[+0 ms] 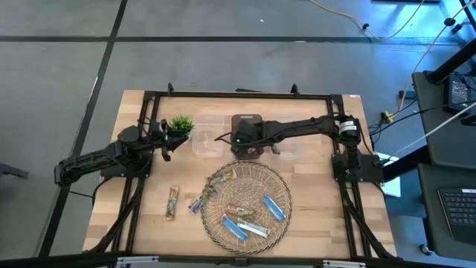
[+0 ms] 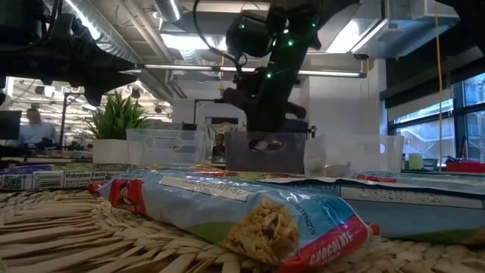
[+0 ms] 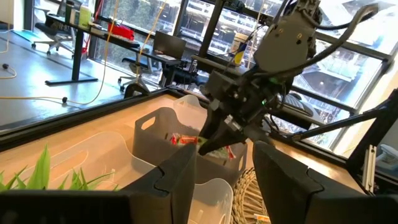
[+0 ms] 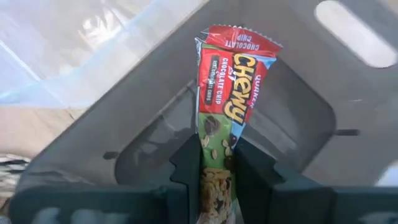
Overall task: Pick and place Granola Bars by type
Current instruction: Put the red granola bar into the black bin, then put the orange granola bar into the left transparent bin
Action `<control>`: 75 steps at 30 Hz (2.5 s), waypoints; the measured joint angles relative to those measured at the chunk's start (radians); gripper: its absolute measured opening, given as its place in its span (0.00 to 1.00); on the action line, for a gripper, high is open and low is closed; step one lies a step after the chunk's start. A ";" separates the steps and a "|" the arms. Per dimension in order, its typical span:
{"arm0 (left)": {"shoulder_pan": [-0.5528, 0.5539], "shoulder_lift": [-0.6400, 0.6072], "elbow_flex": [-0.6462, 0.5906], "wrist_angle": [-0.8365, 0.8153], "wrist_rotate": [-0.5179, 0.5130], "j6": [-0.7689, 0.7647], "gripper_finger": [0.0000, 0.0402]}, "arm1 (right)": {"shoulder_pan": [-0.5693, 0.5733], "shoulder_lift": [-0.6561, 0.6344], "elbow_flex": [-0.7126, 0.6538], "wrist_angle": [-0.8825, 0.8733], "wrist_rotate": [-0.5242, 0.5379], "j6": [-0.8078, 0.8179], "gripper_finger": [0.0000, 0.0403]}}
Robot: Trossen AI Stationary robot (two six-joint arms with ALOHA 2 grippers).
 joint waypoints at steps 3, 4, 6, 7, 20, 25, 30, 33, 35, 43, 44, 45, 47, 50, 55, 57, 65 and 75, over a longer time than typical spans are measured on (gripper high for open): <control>0.000 0.000 0.000 0.000 0.000 0.000 0.37 | 0.000 0.000 -0.019 0.024 -0.002 -0.002 0.21; 0.000 0.000 0.000 0.000 0.000 0.000 0.37 | 0.000 0.000 -0.021 0.028 -0.002 -0.001 0.21; 0.000 0.000 0.000 0.000 0.000 -0.001 0.37 | 0.000 0.000 -0.022 0.021 -0.003 -0.001 0.21; 0.000 0.000 0.000 0.000 0.001 -0.001 0.38 | 0.000 0.000 -0.023 0.020 -0.003 -0.002 0.22; 0.000 0.000 0.000 0.000 0.004 -0.016 0.38 | -0.021 -0.047 0.015 -0.046 -0.054 -0.065 0.41; 0.000 0.000 0.000 0.000 0.004 -0.016 0.38 | -0.014 -0.171 0.027 -0.069 -0.054 -0.165 0.41; 0.000 0.000 0.000 0.000 0.002 0.007 0.38 | 0.009 -0.292 0.028 -0.137 -0.031 -0.190 0.41; 0.000 0.000 0.000 0.000 0.007 0.000 0.38 | 0.033 -0.353 0.014 -0.197 0.039 -0.168 0.41; 0.000 0.000 0.000 0.000 0.007 0.000 0.38 | 0.048 -0.396 -0.017 -0.216 0.083 -0.158 0.41; -0.001 0.000 0.000 0.000 0.006 -0.043 0.40 | 0.061 -0.561 -0.174 -0.213 0.086 -0.056 0.41; -0.001 0.000 0.000 0.000 0.007 -0.054 0.41 | 0.061 -0.576 -0.193 -0.210 0.086 -0.045 0.41; -0.001 0.000 0.000 0.001 0.010 -0.062 0.42 | 0.061 -0.591 -0.213 -0.202 0.086 -0.031 0.41; -0.001 0.000 0.000 0.003 0.021 -0.076 0.46 | 0.061 -0.620 -0.253 -0.193 0.087 -0.008 0.41; -0.001 0.000 0.000 0.005 0.030 -0.078 0.53 | 0.061 -0.648 -0.300 -0.172 0.086 0.014 0.41; -0.001 0.000 0.000 0.005 0.030 -0.078 0.64 | 0.061 -0.693 -0.349 -0.173 0.079 0.022 0.41; -0.001 0.000 0.000 0.005 0.027 -0.078 0.66 | 0.061 -0.723 -0.364 -0.175 0.074 0.022 0.41; -0.002 0.001 0.005 0.099 0.089 -0.185 0.67 | 0.061 -0.939 -0.501 -0.072 0.072 0.017 0.41; -0.072 0.210 0.124 0.404 0.046 -0.042 0.67 | 0.023 -1.120 -0.640 0.081 0.078 -0.062 0.41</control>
